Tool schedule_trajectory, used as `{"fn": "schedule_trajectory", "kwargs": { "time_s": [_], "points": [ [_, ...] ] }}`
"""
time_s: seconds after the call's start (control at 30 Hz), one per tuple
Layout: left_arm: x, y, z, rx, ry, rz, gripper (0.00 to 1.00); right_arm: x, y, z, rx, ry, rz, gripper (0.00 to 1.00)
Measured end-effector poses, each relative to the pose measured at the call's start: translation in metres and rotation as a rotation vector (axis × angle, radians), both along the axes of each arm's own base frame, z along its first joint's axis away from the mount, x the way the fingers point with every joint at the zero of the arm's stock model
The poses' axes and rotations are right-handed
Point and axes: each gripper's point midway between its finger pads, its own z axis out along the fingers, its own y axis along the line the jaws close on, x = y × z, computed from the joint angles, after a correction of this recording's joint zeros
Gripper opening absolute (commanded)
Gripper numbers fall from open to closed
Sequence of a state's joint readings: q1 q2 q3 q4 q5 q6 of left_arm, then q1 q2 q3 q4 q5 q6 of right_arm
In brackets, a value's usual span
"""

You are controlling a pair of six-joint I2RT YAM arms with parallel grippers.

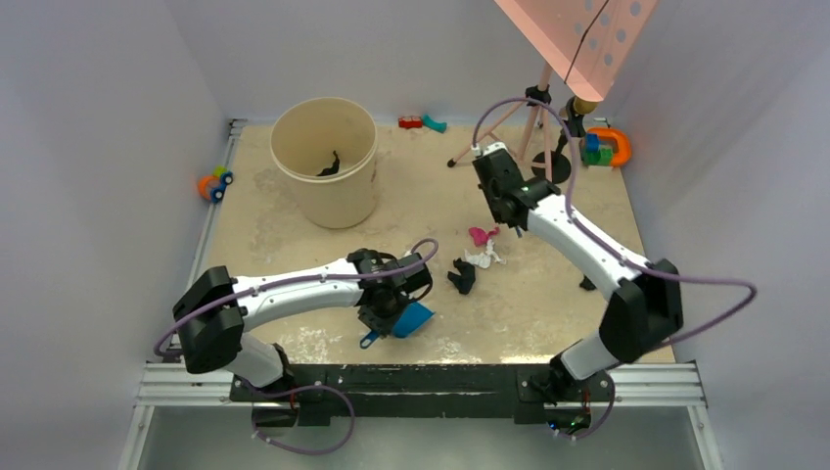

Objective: Sweep away the paper scraps from the table

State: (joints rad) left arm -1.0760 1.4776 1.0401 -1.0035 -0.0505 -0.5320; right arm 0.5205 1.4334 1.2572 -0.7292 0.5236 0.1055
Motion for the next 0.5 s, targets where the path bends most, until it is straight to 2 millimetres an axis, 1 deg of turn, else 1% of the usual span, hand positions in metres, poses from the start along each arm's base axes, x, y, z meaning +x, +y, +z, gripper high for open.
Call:
{"fn": "schedule_trajectory", "kwargs": {
  "time_s": [0.07,0.17,0.27,0.37,0.43,0.5],
  "points": [
    [-0.001,-0.005,-0.002,0.008,-0.007,-0.009,0.0,0.016,0.006,-0.015,-0.069,0.049,0.045,0.0],
    [0.0,-0.014,-0.006,-0.005,-0.016,-0.028,0.0,0.028,0.008,-0.036,-0.157,0.105,0.102,0.0],
    [0.001,-0.021,-0.01,-0.011,-0.018,-0.044,0.0,0.033,0.007,-0.052,-0.225,0.151,0.154,0.0],
    [0.004,-0.028,-0.016,-0.001,-0.014,-0.06,0.0,0.036,0.009,-0.064,-0.254,0.189,0.197,0.0],
    [0.006,-0.032,-0.021,0.004,-0.012,-0.072,0.0,0.034,0.015,-0.073,-0.235,0.221,0.237,0.0],
    [0.009,-0.037,-0.023,0.005,-0.014,-0.085,0.0,0.031,0.024,-0.077,-0.193,0.241,0.276,0.0]
  ]
}}
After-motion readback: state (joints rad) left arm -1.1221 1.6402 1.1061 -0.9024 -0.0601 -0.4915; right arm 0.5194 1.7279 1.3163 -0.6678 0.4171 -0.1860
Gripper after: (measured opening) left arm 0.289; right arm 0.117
